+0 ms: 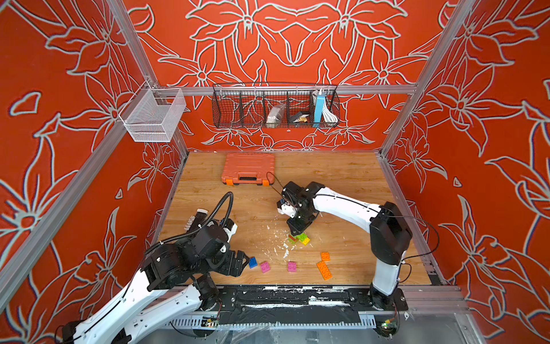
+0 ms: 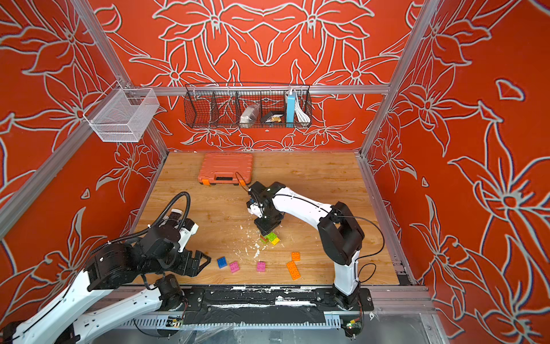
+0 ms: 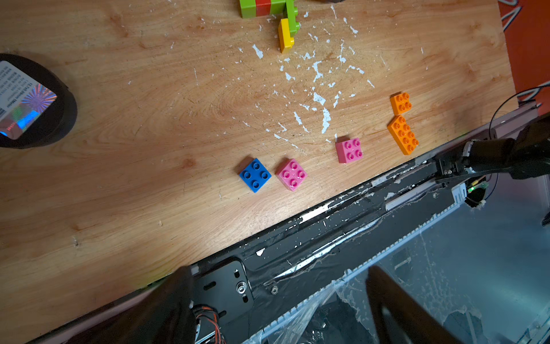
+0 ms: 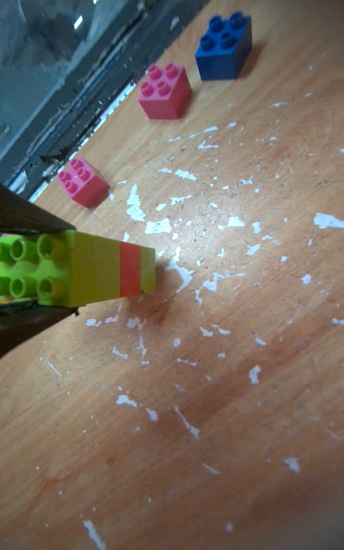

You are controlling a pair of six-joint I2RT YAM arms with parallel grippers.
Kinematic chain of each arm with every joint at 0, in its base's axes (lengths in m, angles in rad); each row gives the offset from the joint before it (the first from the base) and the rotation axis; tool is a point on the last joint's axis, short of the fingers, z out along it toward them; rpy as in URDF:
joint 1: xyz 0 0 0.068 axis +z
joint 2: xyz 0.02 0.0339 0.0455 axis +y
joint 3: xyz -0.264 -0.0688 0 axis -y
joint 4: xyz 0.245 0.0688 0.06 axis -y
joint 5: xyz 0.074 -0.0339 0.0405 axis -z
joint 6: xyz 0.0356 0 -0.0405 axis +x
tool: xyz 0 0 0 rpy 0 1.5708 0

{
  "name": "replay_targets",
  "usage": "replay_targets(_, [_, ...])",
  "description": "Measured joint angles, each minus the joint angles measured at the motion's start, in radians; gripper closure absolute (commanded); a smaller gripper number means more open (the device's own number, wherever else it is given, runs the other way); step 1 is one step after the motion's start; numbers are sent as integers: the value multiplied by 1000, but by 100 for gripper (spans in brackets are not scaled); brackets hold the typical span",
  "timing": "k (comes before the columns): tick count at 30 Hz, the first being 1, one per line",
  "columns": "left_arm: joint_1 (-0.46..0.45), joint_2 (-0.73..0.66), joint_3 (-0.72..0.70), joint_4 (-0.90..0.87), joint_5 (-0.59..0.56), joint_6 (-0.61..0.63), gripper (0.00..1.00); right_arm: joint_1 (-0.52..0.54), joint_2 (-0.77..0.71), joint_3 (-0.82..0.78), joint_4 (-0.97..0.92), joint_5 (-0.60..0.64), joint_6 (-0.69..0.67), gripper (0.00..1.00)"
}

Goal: Assemble the letter r with lego
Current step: Assemble the lego brick with the lego brick, then place the lego brick at the center of the board.

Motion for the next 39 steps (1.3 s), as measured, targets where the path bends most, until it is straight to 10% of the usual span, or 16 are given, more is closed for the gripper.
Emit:
replay_targets(22, [0,10,0,0,-9,-1,9,-246,57,-382,1118,-632,491,85])
replay_targets(39, [0,28,0,0,-11,-3,9,-263,188,-408,1387,-689,673,27])
